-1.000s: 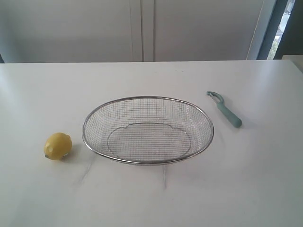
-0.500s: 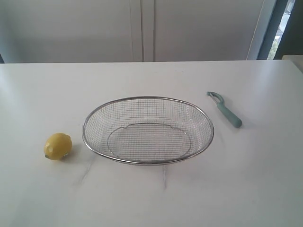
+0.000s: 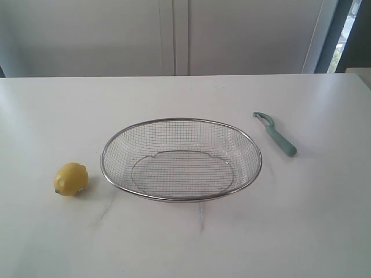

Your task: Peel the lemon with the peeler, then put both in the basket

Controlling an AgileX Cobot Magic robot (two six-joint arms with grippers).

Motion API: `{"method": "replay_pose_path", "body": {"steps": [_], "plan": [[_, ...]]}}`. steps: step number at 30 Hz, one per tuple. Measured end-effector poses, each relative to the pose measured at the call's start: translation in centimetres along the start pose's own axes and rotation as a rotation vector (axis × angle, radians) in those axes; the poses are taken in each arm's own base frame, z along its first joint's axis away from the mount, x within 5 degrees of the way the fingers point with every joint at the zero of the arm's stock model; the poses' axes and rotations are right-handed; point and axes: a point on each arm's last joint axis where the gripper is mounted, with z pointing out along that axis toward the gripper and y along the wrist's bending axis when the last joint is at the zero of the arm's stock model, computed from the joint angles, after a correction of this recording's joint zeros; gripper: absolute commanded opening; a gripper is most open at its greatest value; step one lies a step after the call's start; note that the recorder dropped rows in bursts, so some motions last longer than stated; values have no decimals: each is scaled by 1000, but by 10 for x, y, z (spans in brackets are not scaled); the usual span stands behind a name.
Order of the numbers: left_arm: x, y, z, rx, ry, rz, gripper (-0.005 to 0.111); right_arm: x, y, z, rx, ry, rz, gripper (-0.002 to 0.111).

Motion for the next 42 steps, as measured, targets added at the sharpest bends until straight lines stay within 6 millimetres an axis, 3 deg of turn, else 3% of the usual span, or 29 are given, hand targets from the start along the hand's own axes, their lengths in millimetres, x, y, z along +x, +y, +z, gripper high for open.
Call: {"method": "replay_pose_path", "body": {"steps": [5, 9, 16, 23, 28, 42], "plan": [[0, 0, 0, 0, 0, 0, 0, -1, 8, 22, 1, 36, -20, 0], [0, 0, 0, 0, 0, 0, 0, 7, 14, 42, 6, 162, -39, 0], [0, 0, 0, 0, 0, 0, 0, 38, 30, 87, -1, 584, -124, 0], [0, 0, 0, 0, 0, 0, 0, 51, 45, 117, -51, 972, -285, 0], [0, 0, 0, 0, 0, 0, 0, 57, 53, 128, -111, 1248, -378, 0], [0, 0, 0, 0, 0, 0, 0, 65, 75, 137, -220, 1491, -379, 0]]}}
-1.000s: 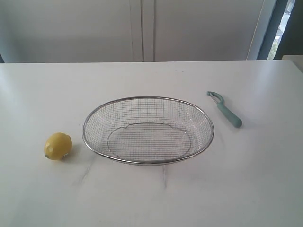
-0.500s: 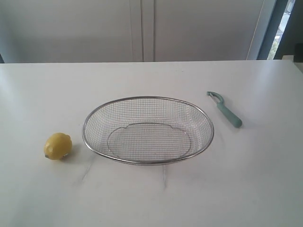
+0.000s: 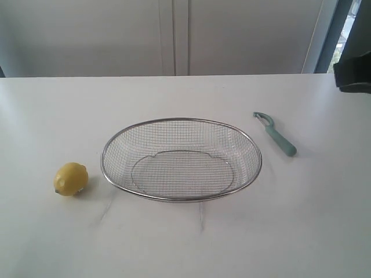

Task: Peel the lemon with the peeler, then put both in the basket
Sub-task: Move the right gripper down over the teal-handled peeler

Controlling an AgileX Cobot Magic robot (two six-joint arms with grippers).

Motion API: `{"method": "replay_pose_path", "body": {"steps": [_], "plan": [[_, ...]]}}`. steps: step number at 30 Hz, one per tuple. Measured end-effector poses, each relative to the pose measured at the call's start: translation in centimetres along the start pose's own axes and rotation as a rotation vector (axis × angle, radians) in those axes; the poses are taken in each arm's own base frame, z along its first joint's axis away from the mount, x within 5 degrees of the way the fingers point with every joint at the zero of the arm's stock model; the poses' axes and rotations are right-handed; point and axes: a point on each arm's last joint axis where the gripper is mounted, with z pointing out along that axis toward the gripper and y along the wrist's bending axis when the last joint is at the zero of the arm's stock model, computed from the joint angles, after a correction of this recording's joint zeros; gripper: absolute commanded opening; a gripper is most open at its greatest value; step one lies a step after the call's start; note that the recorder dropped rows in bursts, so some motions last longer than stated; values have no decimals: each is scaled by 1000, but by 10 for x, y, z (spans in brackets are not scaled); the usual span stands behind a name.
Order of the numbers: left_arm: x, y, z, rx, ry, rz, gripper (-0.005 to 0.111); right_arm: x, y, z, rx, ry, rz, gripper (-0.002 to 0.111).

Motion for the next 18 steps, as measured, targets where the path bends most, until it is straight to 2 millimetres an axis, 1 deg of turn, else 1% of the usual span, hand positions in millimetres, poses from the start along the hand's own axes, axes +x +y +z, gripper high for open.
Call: {"method": "replay_pose_path", "body": {"steps": [4, 9, 11, 14, 18], "plan": [[0, 0, 0, 0, 0, 0, 0, -7, 11, 9, -52, 60, -37, 0], [0, 0, 0, 0, 0, 0, 0, -18, 23, 27, -102, 117, -79, 0], [0, 0, 0, 0, 0, 0, 0, -22, 27, 38, -107, 144, -103, 0], [0, 0, 0, 0, 0, 0, 0, -23, 27, 61, -92, 205, -136, 0], [0, 0, 0, 0, 0, 0, 0, -19, 25, 93, -75, 299, -153, 0]]}}
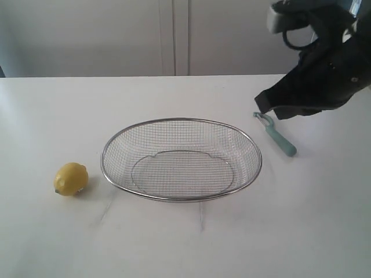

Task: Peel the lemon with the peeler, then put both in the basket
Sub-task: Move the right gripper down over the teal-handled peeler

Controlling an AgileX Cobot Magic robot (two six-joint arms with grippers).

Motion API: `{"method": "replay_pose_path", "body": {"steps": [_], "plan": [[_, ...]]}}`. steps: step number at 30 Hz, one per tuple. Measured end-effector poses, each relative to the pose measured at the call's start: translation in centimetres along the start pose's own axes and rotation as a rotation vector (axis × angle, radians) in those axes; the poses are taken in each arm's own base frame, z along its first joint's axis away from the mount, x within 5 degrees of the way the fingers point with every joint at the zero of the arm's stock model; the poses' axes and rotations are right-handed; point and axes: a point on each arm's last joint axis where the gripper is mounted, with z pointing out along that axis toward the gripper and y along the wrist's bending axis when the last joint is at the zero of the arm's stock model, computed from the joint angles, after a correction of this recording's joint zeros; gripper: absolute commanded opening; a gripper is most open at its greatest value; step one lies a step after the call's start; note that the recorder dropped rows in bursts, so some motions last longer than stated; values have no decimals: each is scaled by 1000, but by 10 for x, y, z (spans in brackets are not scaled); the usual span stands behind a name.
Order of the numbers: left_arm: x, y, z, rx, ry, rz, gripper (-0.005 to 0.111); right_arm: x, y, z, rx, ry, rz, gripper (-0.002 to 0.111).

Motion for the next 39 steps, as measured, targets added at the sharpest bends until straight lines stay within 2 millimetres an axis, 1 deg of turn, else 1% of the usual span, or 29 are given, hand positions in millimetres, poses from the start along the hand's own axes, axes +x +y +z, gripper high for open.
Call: {"method": "replay_pose_path", "body": {"steps": [4, 8, 12, 16, 19, 23, 26, 30, 33, 36, 39], "plan": [[0, 0, 0, 0, 0, 0, 0, 0, -8, 29, 46, 95, -41, 0], [0, 0, 0, 0, 0, 0, 0, 3, -21, 53, 144, 179, -59, 0], [0, 0, 0, 0, 0, 0, 0, 4, -33, 71, 247, 232, -88, 0], [0, 0, 0, 0, 0, 0, 0, -1, -41, 88, 267, 257, -72, 0], [0, 0, 0, 0, 0, 0, 0, -10, -50, 97, 252, 250, -12, 0], [0, 0, 0, 0, 0, 0, 0, -23, -69, 102, 232, 226, 74, 0], [0, 0, 0, 0, 0, 0, 0, -31, -80, 107, 181, 238, 99, 0], [0, 0, 0, 0, 0, 0, 0, -35, -91, 119, 117, 292, 128, 0], [0, 0, 0, 0, 0, 0, 0, -37, -104, 127, 103, 336, 150, 0], [0, 0, 0, 0, 0, 0, 0, -40, -114, 134, 106, 345, 161, 0], [0, 0, 0, 0, 0, 0, 0, -41, -119, 142, 110, 343, 169, 5]]}}
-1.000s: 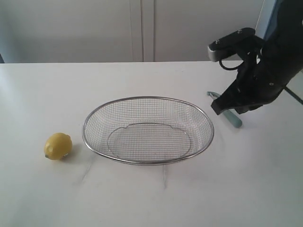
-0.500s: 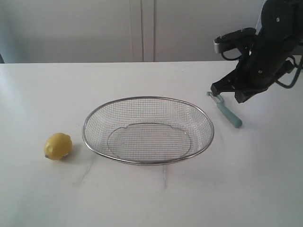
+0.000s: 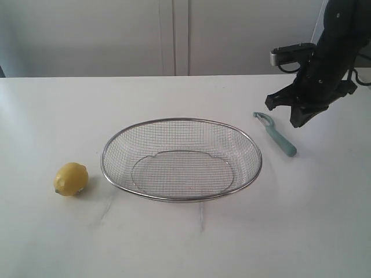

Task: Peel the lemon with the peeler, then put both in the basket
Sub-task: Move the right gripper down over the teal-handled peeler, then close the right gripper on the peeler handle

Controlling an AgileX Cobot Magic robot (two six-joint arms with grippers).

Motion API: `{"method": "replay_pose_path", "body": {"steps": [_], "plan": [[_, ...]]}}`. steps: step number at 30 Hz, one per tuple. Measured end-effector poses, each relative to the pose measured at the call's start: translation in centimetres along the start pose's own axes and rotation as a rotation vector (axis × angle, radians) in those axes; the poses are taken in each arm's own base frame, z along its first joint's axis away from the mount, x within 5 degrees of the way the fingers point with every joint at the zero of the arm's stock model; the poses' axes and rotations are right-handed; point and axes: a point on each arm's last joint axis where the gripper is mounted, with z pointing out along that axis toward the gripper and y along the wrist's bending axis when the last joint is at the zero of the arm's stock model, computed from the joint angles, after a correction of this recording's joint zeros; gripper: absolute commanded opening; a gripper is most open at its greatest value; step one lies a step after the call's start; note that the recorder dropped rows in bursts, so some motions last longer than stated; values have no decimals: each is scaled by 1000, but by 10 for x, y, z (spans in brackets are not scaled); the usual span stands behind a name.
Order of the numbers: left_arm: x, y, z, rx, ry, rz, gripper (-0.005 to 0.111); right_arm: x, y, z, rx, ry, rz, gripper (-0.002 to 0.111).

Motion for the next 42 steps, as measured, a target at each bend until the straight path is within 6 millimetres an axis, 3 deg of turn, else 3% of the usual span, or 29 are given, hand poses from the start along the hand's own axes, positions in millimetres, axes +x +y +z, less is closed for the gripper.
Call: {"method": "replay_pose_path", "body": {"steps": [7, 9, 18, 42], "plan": [[0, 0, 0, 0, 0, 0, 0, -10, -4, 21, 12, -52, -9, 45], [0, 0, 0, 0, 0, 0, 0, -12, -4, 27, 15, -61, -37, 50], [0, 0, 0, 0, 0, 0, 0, -16, -7, 68, 22, -62, -139, 45], [0, 0, 0, 0, 0, 0, 0, -17, -9, 98, 27, -58, -213, 45]]}}
